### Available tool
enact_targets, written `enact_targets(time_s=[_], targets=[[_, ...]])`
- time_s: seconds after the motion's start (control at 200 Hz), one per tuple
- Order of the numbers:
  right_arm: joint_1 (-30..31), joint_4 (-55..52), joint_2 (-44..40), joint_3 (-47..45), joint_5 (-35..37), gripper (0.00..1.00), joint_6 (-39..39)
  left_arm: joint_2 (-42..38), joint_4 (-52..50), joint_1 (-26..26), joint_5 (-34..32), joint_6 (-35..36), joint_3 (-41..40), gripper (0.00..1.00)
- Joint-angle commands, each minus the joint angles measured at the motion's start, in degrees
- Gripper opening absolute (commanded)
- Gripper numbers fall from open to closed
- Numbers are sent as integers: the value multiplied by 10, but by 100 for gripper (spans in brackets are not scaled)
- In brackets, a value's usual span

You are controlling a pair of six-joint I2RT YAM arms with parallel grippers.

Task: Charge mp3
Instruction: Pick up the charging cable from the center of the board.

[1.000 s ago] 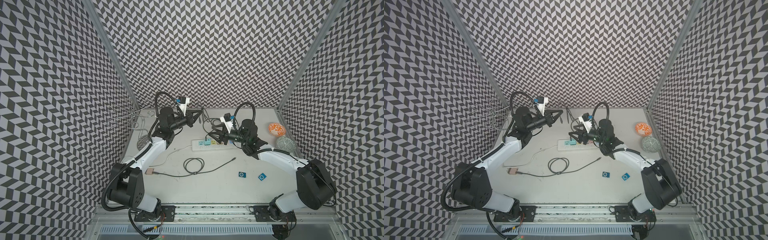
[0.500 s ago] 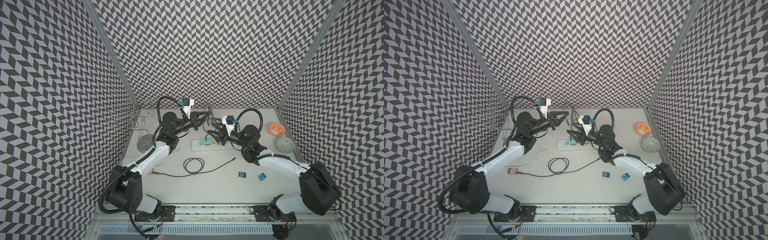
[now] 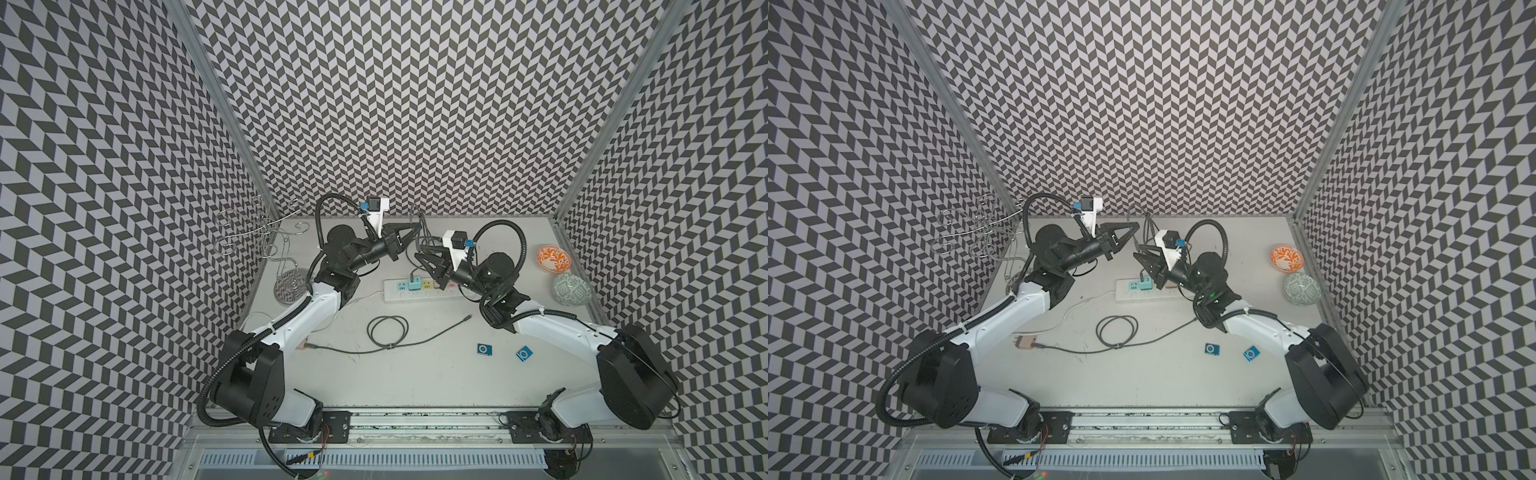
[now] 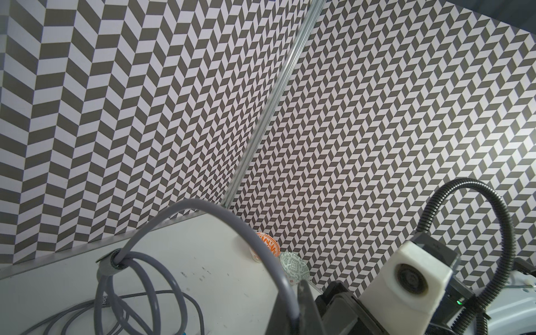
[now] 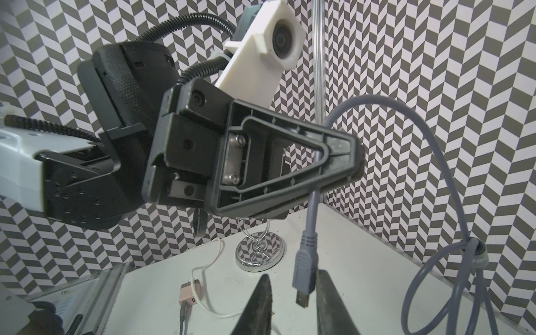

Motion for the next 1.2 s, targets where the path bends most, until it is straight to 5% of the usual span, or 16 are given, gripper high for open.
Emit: enact_targets(time_s=[0.0,0.531,0.626,0.661,0.746,1.192], targets=[[4,32,1,7,18,25,-13,-11,27,-4,-7,-11,1,0],[4,-10,-20,11,60,10,-48,-6,15,-7,-14,-18,4,0],[4,-39,-35,10,72,9,-58,1,9,-6,-3,1,11,25],[5,-57,-41,12,79,9,-53,2,9,-6,4,16,13,38],[3,-113,-56,22,67,8,-56,-1,-5,-2,11,60,20,52],[-71,-374,-77,112,-26,6,-91,-47,-264,26,-4,483,83,67]])
